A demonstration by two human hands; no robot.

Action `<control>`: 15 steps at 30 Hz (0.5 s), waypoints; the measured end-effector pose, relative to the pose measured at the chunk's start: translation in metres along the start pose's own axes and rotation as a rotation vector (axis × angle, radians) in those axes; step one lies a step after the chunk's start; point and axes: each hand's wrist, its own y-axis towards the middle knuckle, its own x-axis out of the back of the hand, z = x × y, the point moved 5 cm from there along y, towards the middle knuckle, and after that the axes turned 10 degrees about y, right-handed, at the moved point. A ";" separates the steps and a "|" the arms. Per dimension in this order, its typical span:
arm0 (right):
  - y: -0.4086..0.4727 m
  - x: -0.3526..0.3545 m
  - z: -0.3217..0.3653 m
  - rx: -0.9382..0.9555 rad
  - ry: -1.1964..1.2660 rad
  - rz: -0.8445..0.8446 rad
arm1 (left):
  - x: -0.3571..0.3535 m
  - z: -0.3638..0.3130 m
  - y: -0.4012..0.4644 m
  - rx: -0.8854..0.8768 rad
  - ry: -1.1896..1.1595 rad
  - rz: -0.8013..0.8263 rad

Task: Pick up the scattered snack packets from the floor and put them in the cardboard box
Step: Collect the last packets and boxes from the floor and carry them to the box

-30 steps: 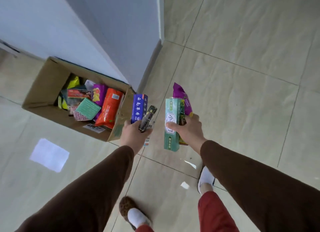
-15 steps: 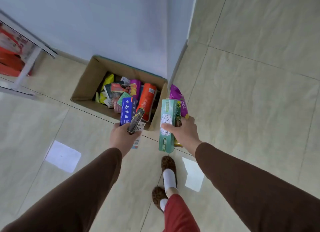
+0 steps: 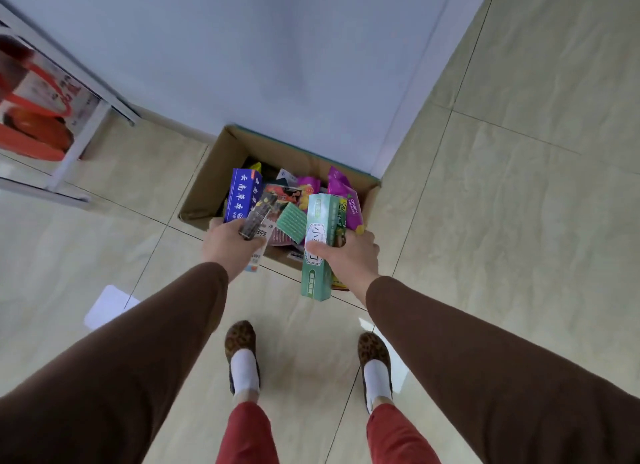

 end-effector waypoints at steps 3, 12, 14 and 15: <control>0.009 -0.034 0.020 -0.045 0.026 -0.039 | 0.012 0.017 0.038 -0.034 0.021 0.011; 0.054 -0.096 0.080 -0.173 -0.077 -0.173 | 0.039 0.030 0.133 -0.191 0.138 0.096; 0.067 -0.102 0.084 -0.219 -0.082 -0.173 | 0.037 0.026 0.149 -0.210 0.136 0.136; 0.075 -0.106 0.083 -0.251 -0.068 -0.164 | 0.035 0.023 0.154 -0.214 0.112 0.166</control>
